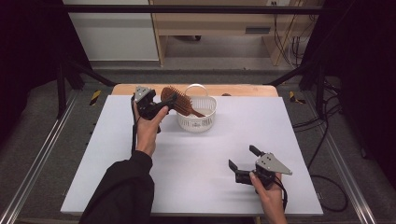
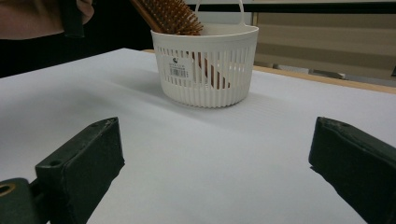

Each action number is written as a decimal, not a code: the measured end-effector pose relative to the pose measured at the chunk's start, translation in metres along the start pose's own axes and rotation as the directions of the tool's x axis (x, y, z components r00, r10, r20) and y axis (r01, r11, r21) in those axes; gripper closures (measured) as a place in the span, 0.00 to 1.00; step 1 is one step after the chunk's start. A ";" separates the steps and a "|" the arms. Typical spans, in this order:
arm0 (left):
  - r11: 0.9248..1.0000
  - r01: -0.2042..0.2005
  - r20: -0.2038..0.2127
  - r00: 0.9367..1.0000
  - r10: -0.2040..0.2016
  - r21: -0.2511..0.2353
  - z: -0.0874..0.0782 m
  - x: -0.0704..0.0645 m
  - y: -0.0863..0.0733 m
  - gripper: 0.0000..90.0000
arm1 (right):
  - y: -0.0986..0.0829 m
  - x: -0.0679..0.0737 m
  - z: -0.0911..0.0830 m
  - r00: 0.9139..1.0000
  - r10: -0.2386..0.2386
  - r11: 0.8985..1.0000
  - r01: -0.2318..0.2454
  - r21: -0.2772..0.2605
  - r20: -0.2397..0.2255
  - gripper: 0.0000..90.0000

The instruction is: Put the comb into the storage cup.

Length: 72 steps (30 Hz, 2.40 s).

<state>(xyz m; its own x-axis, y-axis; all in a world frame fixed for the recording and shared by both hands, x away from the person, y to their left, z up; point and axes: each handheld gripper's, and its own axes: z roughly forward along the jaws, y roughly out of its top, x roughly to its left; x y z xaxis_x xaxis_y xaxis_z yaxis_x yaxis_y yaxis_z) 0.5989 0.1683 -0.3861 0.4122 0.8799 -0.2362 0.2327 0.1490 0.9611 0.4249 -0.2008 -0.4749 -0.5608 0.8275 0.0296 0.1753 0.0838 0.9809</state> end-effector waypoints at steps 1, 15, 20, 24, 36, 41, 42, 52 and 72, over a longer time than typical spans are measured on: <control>1.000 -0.009 -0.001 1.000 0.009 -0.001 -0.001 0.000 0.001 0.03 | 0.000 0.000 0.000 1.000 0.001 1.000 -0.001 -0.002 0.000 0.03; 0.989 -0.144 -0.024 0.989 0.145 0.034 -0.022 -0.008 0.006 0.03 | 0.001 0.002 0.002 1.000 -0.008 1.000 0.008 -0.001 -0.001 0.04; 0.990 -0.141 -0.016 0.990 0.141 0.015 -0.037 -0.008 0.009 0.03 | 0.000 0.006 0.002 1.000 -0.018 1.000 0.018 0.004 0.000 0.03; 0.988 -0.152 -0.008 0.988 0.152 0.005 -0.050 -0.004 0.014 0.03 | -0.001 0.007 0.003 1.000 -0.029 0.999 0.029 0.014 -0.001 0.03; 0.991 -0.133 -0.033 0.991 0.133 -0.016 -0.085 0.014 0.022 0.03 | 0.000 0.010 0.005 0.999 -0.041 0.999 0.040 0.019 0.005 0.03; 0.992 -0.128 -0.037 0.991 0.128 -0.015 -0.097 0.020 0.025 0.02 | -0.001 0.011 0.006 0.999 -0.047 0.999 0.047 0.023 0.003 0.03; 0.992 -0.129 -0.040 0.991 0.128 -0.012 -0.099 0.021 0.025 0.02 | -0.001 0.012 0.006 0.999 -0.050 0.998 0.050 0.024 0.002 0.03; 0.995 -0.103 -0.031 0.994 0.103 -0.013 -0.122 0.026 0.017 0.02 | -0.001 0.014 0.007 0.998 -0.062 0.997 0.062 0.035 -0.007 0.03; 0.986 -0.168 -0.072 0.983 0.167 -0.007 -0.173 0.041 0.003 0.02 | 0.000 0.013 0.006 0.999 -0.054 0.998 0.054 0.030 0.000 0.03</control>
<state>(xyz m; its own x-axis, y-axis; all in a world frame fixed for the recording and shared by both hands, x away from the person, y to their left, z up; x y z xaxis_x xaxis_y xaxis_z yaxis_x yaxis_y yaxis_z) 0.4639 0.2825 -0.3680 0.3804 0.9228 -0.0612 0.1540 0.0020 0.9881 0.4220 -0.1872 -0.4760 -0.5696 0.8216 -0.0236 0.1687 0.1450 0.9749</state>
